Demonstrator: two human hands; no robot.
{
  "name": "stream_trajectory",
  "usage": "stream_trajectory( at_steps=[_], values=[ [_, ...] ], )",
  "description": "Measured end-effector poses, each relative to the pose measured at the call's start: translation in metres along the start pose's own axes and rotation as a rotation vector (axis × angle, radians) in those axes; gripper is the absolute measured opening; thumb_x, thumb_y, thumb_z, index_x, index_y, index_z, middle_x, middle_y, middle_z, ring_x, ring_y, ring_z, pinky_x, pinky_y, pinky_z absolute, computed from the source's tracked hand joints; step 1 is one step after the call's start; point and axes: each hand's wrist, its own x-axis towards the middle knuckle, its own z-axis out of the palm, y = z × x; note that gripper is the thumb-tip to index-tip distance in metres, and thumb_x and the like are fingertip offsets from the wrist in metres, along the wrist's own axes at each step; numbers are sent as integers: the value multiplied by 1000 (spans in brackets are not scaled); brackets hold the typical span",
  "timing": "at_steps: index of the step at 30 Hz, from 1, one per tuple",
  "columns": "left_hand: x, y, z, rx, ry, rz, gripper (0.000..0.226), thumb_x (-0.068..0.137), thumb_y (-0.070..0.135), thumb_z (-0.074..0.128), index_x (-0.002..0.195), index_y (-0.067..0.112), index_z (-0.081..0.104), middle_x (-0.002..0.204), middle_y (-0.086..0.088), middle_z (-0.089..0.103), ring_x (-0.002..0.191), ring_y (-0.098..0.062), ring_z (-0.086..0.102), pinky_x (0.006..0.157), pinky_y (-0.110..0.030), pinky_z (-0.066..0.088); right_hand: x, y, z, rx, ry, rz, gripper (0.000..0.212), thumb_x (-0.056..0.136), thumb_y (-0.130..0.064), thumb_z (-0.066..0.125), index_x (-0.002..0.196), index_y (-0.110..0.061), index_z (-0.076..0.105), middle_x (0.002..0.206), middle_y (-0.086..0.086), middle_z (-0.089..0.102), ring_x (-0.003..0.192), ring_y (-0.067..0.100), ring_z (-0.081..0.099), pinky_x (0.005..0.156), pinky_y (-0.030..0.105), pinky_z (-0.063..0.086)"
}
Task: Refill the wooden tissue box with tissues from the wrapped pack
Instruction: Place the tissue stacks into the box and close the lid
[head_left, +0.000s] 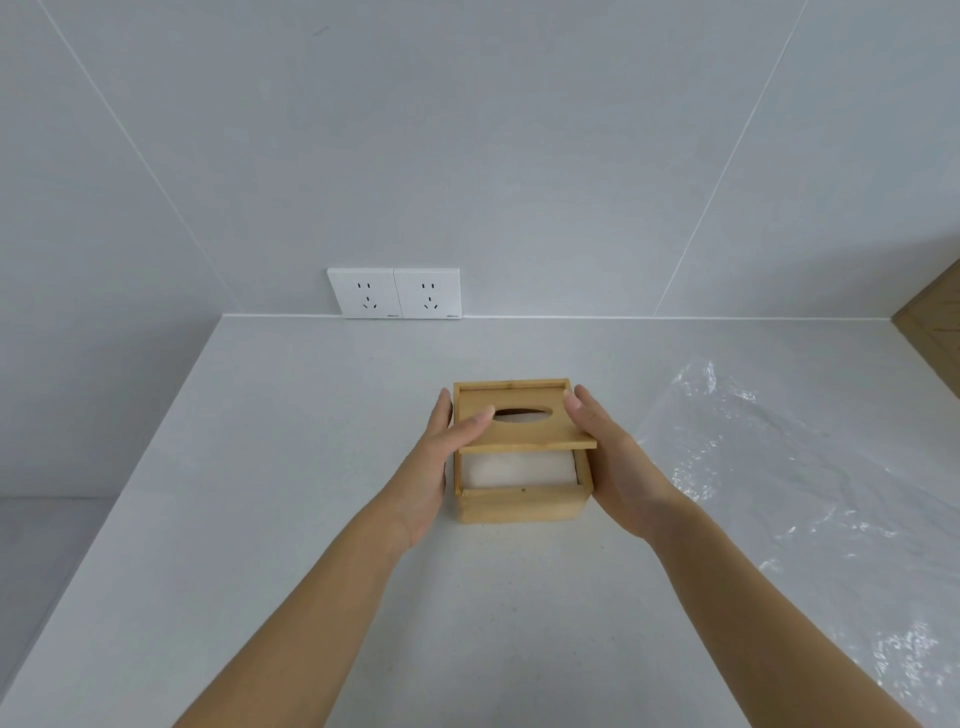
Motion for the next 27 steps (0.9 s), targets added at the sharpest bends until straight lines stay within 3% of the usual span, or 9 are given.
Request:
stream_trajectory(
  at_steps=[2,5,8,12,18,22,27],
  values=[
    [1,-6,-1,6,-32,32,100,64,52,72,147,33,19,150,12,34,138,-8,29,117,-40,16,-2,2,1,-19,-69,-38,63,83,-52,57,139,-32,39,136,-9,55,125,10,51,107,39,37],
    [2,-12,-3,36,-23,98,89,70,39,70,145,38,21,138,19,48,125,-1,47,108,-30,32,-3,6,0,-35,-81,-88,52,89,-44,52,138,-32,40,136,-6,55,125,13,51,107,40,37],
    [2,-18,-4,61,-13,117,91,70,35,71,145,42,18,131,26,51,114,7,53,92,-20,42,-4,10,0,-71,-72,-139,41,91,-38,52,132,-38,46,132,-9,57,122,11,54,99,32,42],
    [4,-25,-7,119,4,140,92,72,34,70,144,47,14,130,33,45,109,15,51,75,-4,46,-4,19,-1,-132,-13,-182,44,89,-39,55,132,-44,44,132,-14,56,122,8,53,101,32,41],
    [5,-32,-11,154,20,160,85,84,16,66,144,45,13,135,29,41,108,19,49,75,-3,45,-2,25,-2,-177,12,-197,54,87,-36,56,137,-44,37,132,-18,55,120,3,52,90,22,48],
    [6,-33,-13,163,22,160,85,85,14,66,145,45,14,138,25,41,113,16,48,77,-5,45,-2,28,-3,-182,21,-203,58,88,-34,56,140,-41,33,135,-14,53,122,6,52,93,27,46],
    [5,-31,-14,173,1,165,85,83,15,68,144,45,18,139,24,42,112,15,49,76,-4,45,-3,26,-2,-196,34,-208,52,92,-28,56,138,-42,37,131,-17,56,119,2,54,88,19,49]
  ],
)
